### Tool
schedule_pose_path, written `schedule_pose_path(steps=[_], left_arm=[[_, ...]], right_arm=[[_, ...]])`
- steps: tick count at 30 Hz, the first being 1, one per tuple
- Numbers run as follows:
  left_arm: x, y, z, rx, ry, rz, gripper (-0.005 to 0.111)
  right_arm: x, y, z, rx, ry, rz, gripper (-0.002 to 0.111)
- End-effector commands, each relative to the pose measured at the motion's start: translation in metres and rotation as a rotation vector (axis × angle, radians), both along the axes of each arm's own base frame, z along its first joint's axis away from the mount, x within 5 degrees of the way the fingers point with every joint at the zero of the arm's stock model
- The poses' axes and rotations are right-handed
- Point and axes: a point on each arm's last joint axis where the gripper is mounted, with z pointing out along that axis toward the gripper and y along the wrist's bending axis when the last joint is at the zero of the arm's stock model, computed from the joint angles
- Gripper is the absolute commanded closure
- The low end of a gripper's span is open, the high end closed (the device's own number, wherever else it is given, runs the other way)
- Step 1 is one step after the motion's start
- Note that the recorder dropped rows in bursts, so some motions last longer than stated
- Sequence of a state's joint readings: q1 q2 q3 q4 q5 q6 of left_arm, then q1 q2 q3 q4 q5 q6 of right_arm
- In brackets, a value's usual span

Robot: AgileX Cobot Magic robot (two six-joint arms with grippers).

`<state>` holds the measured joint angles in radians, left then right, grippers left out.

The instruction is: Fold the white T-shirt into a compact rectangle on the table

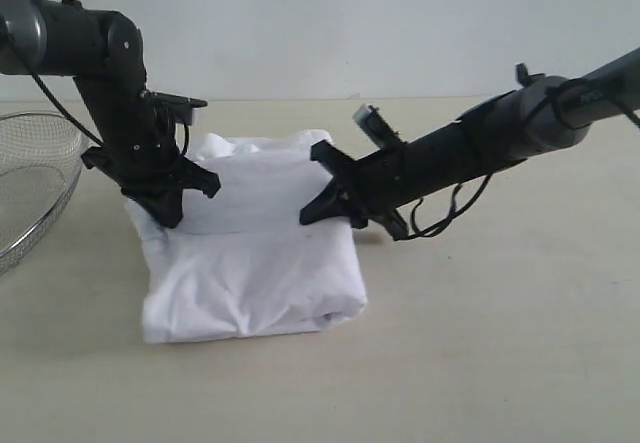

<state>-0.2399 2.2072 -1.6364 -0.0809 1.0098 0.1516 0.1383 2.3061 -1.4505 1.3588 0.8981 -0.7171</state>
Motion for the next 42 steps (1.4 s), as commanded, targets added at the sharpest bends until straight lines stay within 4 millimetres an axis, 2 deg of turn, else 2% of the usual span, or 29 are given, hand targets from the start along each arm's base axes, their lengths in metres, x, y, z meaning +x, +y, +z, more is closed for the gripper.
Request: schedule_pose_path(steps=[1,6,11,16,22,23,28,34,42], left_arm=[[0.006,-0.013,0.043,-0.151,-0.092,0.027,0.102],[0.011,-0.025,0.086,-0.300,-0.193,0.030,0.102],[0.011,-0.027,0.111,-0.339,-0.251,0.021,0.102],[0.008,-0.027,0.115,-0.337,-0.221,0.008,0.102],[0.006,-0.029,0.116,-0.361,-0.207,0.014,0.102],[0.006,-0.030,0.116,-0.375,-0.201,0.018,0.102],[0.004,-0.031,0.116,-0.386,-0.184,0.016,0.102],[0.003,-0.030,0.115,-0.378,-0.163,0.010,0.102],[0.001,-0.029,0.115,-0.375,-0.143,0.005,0.102]], right_arm=[[0.005,-0.049,0.006,0.064,0.025,-0.010,0.108],[0.006,-0.102,0.010,0.067,0.037,-0.030,0.108],[0.011,-0.151,0.020,-0.014,0.044,-0.059,0.108],[0.021,-0.196,0.039,-0.051,0.008,-0.146,0.108],[0.027,-0.233,0.053,-0.147,-0.008,-0.197,0.108],[0.028,-0.237,0.056,-0.155,-0.011,-0.203,0.108],[0.037,-0.247,0.044,-0.179,0.034,-0.173,0.108],[0.041,-0.247,0.028,-0.178,0.053,-0.183,0.108],[0.046,-0.259,0.019,-0.228,0.086,-0.321,0.108]])
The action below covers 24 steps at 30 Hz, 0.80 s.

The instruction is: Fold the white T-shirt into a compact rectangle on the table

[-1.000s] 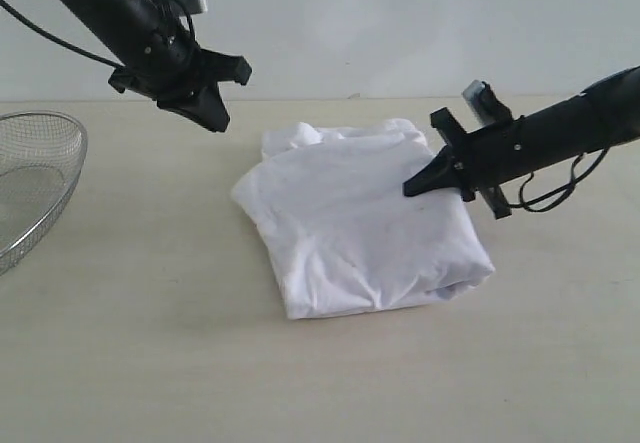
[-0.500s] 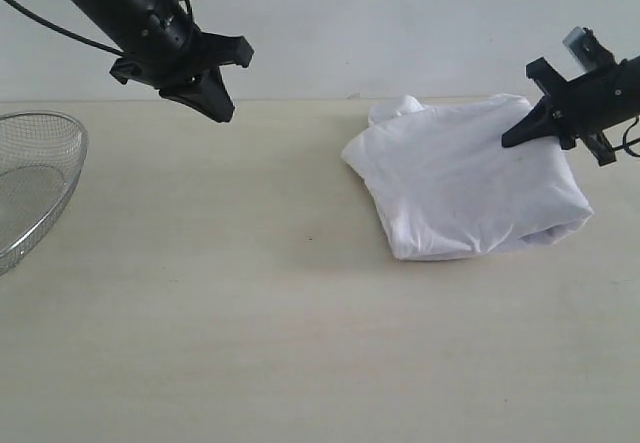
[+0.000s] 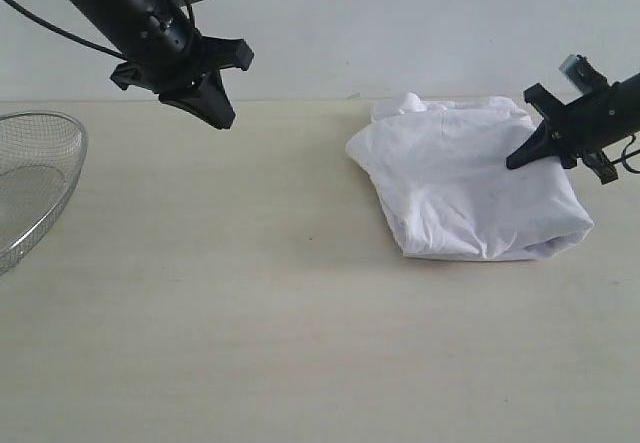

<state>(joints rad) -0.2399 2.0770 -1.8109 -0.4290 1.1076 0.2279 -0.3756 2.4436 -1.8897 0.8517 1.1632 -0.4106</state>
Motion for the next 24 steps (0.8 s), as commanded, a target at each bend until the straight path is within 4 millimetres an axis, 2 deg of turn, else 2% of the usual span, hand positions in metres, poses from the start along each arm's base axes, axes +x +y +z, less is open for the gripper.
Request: schedule_pose_path(steps=[1,11,24], left_arm=[[-0.002,0.000,0.006,-0.007,-0.005,-0.011,0.102],[-0.002,0.000,0.006,-0.007,-0.001,-0.013,0.102],[-0.002,0.000,0.006,-0.007,-0.001,-0.013,0.102]], right_arm=[[0.004,-0.012,0.001,-0.027,0.004,-0.117,0.108],[-0.007,-0.036,0.001,0.013,0.057,-0.186,0.108],[-0.007,-0.039,0.000,-0.002,0.066,-0.196,0.108]])
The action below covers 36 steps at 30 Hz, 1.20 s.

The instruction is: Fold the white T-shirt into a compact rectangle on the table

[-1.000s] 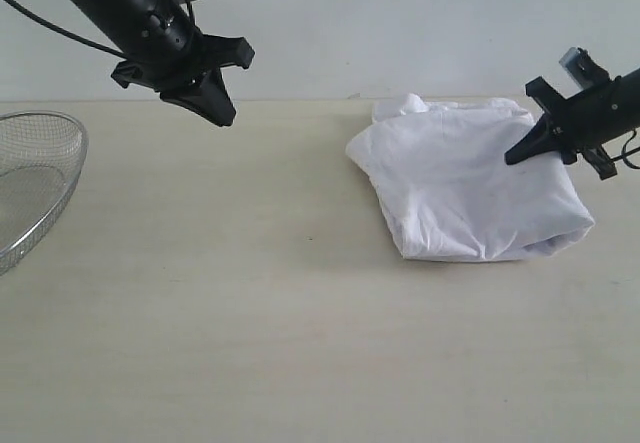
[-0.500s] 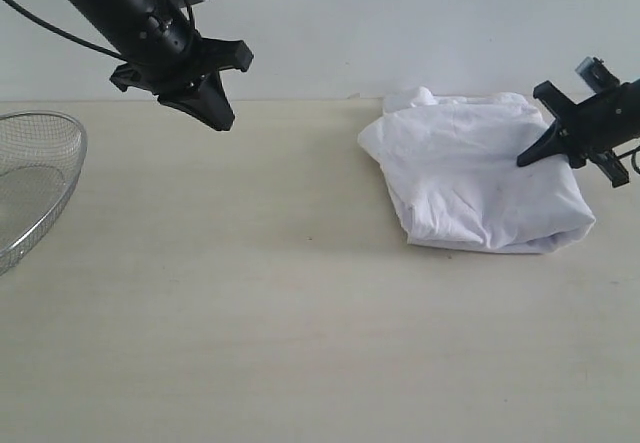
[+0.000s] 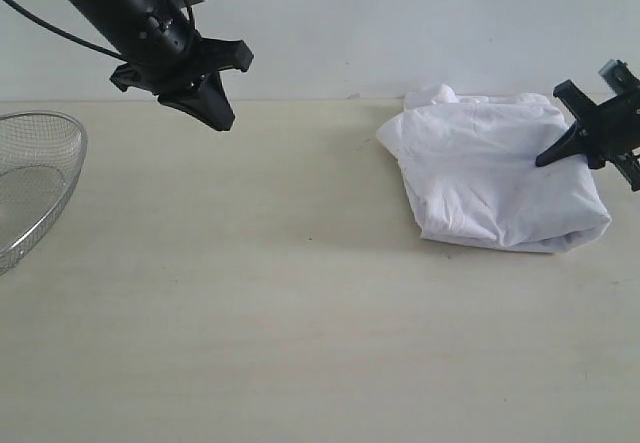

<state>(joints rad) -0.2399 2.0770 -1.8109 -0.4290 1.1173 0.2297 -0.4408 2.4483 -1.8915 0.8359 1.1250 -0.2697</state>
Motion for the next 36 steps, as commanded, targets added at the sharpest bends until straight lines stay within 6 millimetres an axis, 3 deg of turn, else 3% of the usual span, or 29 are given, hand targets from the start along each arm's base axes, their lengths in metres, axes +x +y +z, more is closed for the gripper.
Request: schedule_pose_path(steps=[1,4,5,8,9,10,15,23,25,27,28,31,36], left_arm=[[-0.001,0.000,0.007,-0.009,-0.011,-0.006,0.102],[-0.001,0.000,0.006,-0.002,-0.015,-0.007,0.102],[-0.001,0.002,0.006,0.002,-0.016,-0.005,0.102],[0.002,0.010,0.006,0.005,-0.017,0.013,0.102],[0.003,0.014,0.006,0.004,-0.015,0.027,0.102],[0.004,0.018,0.006,0.003,-0.012,0.034,0.102],[0.004,0.035,0.002,0.004,0.029,0.064,0.102],[-0.009,0.047,0.005,0.006,0.023,0.097,0.102],[-0.013,0.048,0.007,0.007,0.021,0.097,0.102],[-0.014,0.048,0.006,0.008,0.021,0.099,0.102],[-0.015,0.048,0.006,0.006,0.024,0.100,0.102],[-0.015,0.048,0.005,-0.001,0.025,0.102,0.102],[-0.014,0.048,0.005,-0.001,0.019,0.105,0.102]], right_arm=[[-0.001,-0.005,0.003,-0.023,-0.003,-0.007,0.108],[-0.002,-0.004,0.003,-0.020,-0.004,0.023,0.095],[-0.003,-0.003,0.003,-0.013,0.000,0.032,0.084],[-0.005,-0.002,0.003,0.004,0.015,0.045,0.038],[-0.005,-0.001,0.003,0.013,0.028,0.034,0.027],[-0.006,-0.001,0.003,0.019,0.037,0.038,0.023],[-0.013,-0.005,0.005,-0.066,0.095,0.089,0.043],[-0.028,-0.023,0.069,-0.221,0.044,0.066,0.051],[-0.027,-0.017,0.089,-0.172,-0.027,0.045,0.069],[-0.020,0.001,0.108,-0.094,-0.162,0.088,0.099],[-0.021,0.012,0.111,-0.087,-0.161,0.106,0.108],[-0.030,0.033,0.085,-0.069,-0.089,0.181,0.109],[-0.045,0.026,0.042,-0.073,0.008,0.174,0.109]])
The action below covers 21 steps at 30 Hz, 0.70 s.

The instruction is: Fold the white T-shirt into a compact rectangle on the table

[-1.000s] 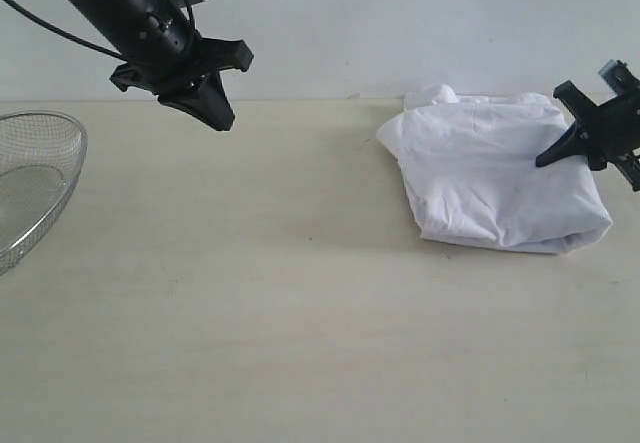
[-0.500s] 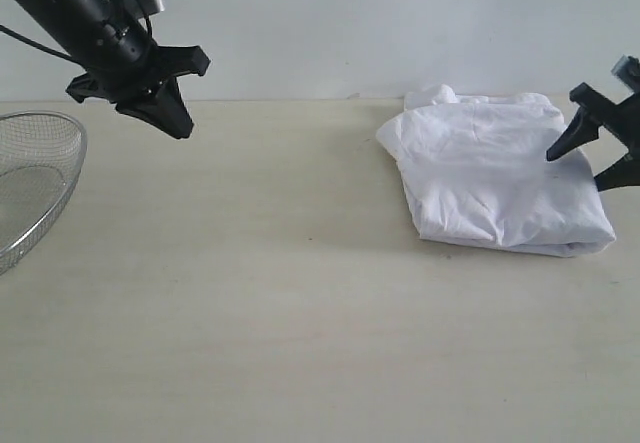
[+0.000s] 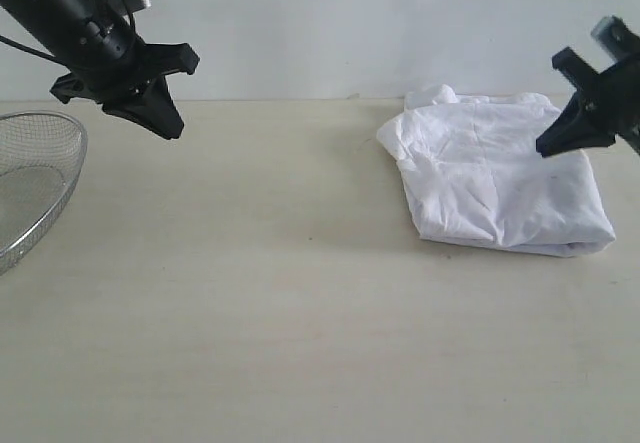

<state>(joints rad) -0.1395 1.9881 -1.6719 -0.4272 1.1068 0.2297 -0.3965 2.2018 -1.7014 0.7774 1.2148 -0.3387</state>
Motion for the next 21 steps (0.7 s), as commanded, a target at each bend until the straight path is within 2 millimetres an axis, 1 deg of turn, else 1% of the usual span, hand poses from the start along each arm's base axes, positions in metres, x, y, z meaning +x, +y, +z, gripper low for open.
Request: schedule_pose_path(steps=[1,5,6,9,12,14,16,18,19,21], left_arm=[[-0.001,0.000,0.005,-0.010,-0.021,0.001,0.102],[-0.001,0.000,0.005,-0.010,-0.021,0.001,0.102],[-0.001,0.000,0.005,-0.010,-0.021,0.001,0.102],[-0.001,0.000,0.005,-0.010,-0.021,0.001,0.102],[0.000,0.000,0.005,-0.010,-0.023,0.001,0.102],[0.000,0.001,0.006,-0.010,-0.033,0.001,0.102],[0.000,0.001,0.008,-0.011,-0.047,0.005,0.102],[0.000,0.001,0.010,-0.011,-0.054,0.006,0.102],[0.000,0.002,0.011,-0.012,-0.058,0.008,0.102],[-0.002,0.004,0.016,-0.013,-0.068,0.012,0.102]], right_arm=[[-0.012,-0.013,-0.029,-0.032,0.035,-0.009,0.109],[-0.017,-0.023,-0.055,-0.001,0.093,-0.016,0.109],[-0.017,-0.024,-0.063,0.008,0.109,-0.017,0.109],[-0.018,-0.023,-0.077,0.018,0.131,-0.002,0.109],[-0.017,-0.025,-0.078,0.014,0.125,-0.007,0.109],[-0.016,-0.024,-0.071,0.034,0.094,-0.009,0.109],[-0.015,-0.023,-0.060,0.079,0.050,-0.014,0.109],[-0.014,-0.022,-0.044,0.118,-0.002,-0.012,0.109],[-0.014,-0.023,-0.038,0.110,-0.017,-0.015,0.109],[-0.016,-0.025,-0.018,0.085,-0.060,-0.021,0.109]])
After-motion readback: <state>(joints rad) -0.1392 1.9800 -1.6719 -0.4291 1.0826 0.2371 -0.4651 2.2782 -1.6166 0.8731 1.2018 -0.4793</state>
